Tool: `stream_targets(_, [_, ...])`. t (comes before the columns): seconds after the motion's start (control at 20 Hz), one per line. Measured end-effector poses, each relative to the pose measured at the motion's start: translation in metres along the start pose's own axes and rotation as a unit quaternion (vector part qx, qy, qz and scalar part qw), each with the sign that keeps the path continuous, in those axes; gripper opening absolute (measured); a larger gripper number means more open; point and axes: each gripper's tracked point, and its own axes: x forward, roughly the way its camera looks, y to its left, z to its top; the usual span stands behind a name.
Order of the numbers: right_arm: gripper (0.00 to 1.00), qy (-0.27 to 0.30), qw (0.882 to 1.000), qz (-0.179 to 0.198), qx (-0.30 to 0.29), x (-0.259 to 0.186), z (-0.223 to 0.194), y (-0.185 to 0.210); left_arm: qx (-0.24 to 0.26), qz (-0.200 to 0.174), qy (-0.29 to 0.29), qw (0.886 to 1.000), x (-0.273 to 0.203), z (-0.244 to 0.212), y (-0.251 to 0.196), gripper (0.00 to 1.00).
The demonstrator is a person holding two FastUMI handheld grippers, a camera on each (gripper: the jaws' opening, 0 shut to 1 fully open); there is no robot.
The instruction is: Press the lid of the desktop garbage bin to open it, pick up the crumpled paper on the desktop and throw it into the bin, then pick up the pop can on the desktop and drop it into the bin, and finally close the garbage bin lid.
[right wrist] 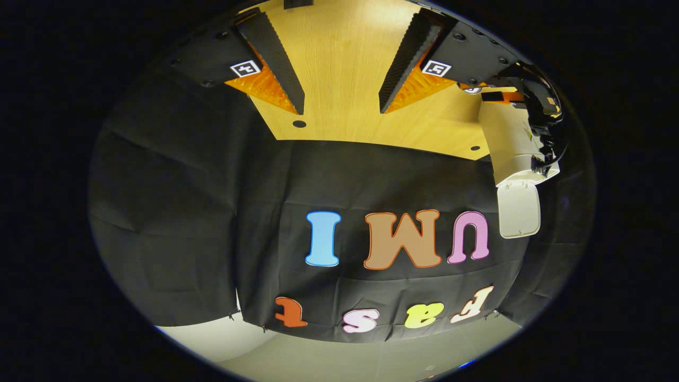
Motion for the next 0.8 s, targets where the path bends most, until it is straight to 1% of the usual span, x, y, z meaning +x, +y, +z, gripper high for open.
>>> stream_targets(0.25, [0.94, 0.014, 1.000, -0.008, -0.006, -0.003, -0.008, -0.008, 0.010, 0.002, 0.029, 1.000, 0.015, -0.024, 0.002, 0.93])
stream_targets(0.4, [0.94, 0.019, 1.000, -0.008, -0.010, -0.007, -0.011, -0.007, 0.012, -0.010, 0.035, 0.999, 0.020, -0.030, -0.002, 0.93])
stream_targets(0.45, [0.94, 0.018, 1.000, -0.008, -0.011, -0.008, -0.010, -0.006, 0.013, -0.015, 0.032, 0.999, 0.019, -0.031, -0.004, 0.83])
stream_targets(0.5, [0.94, 0.016, 1.000, -0.007, -0.012, -0.008, -0.009, -0.006, 0.015, -0.020, 0.028, 0.999, 0.019, -0.031, -0.005, 0.81])
stream_targets(0.65, [0.94, 0.018, 1.000, 0.001, -0.013, -0.010, -0.009, -0.001, 0.016, -0.019, 0.019, 1.000, 0.016, -0.031, -0.003, 0.77])
stream_targets(0.8, [0.94, 0.013, 1.000, 0.011, -0.017, -0.013, -0.007, 0.006, 0.012, -0.024, -0.015, 1.000, 0.004, -0.002, -0.004, 0.78])
